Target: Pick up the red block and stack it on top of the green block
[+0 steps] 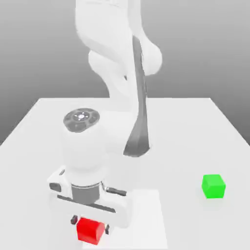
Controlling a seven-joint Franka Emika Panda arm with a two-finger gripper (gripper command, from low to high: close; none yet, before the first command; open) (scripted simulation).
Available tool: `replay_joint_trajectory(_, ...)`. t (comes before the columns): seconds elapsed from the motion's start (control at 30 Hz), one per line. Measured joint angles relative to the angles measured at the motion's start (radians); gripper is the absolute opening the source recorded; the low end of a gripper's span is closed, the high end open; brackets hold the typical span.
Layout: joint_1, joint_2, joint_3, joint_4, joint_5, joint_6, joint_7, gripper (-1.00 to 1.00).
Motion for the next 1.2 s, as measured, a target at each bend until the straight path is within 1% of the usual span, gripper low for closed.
replay_joint_trajectory(0.13,-0.001,-0.004,0.001,-0.001,-0.002,-0.003,0.001,-1.00)
replay_joint_trajectory(0.3,0.008,-0.161,-0.006,-0.026,-0.016,-0.134,0.017,-1.00)
replay_joint_trajectory(0.33,0.029,-0.185,0.009,-0.037,-0.012,-0.147,0.044,-1.00)
replay_joint_trajectory(0.47,0.144,-0.260,0.108,-0.088,0.013,-0.166,0.202,-1.00)
replay_joint_trajectory(0.6,0.329,-0.330,0.192,-0.142,0.033,-0.178,0.379,-1.00)
replay_joint_trajectory(0.77,0.516,-0.410,0.285,-0.210,0.029,-0.191,0.620,-1.00)
replay_joint_trajectory(0.83,0.568,-0.432,0.323,-0.235,0.018,-0.191,0.715,-1.00)
replay_joint_trajectory(0.9,0.571,-0.403,0.329,-0.241,-0.014,-0.157,0.768,-1.00)
replay_joint_trajectory(1.07,0.582,-0.259,0.293,-0.237,-0.137,-0.024,0.868,-1.00)
replay_joint_trajectory(1.1,0.590,-0.234,0.282,-0.237,-0.158,-0.001,0.883,1.00)
replay_joint_trajectory(1.2,0.590,-0.234,0.282,-0.237,-0.158,-0.001,0.883,1.00)
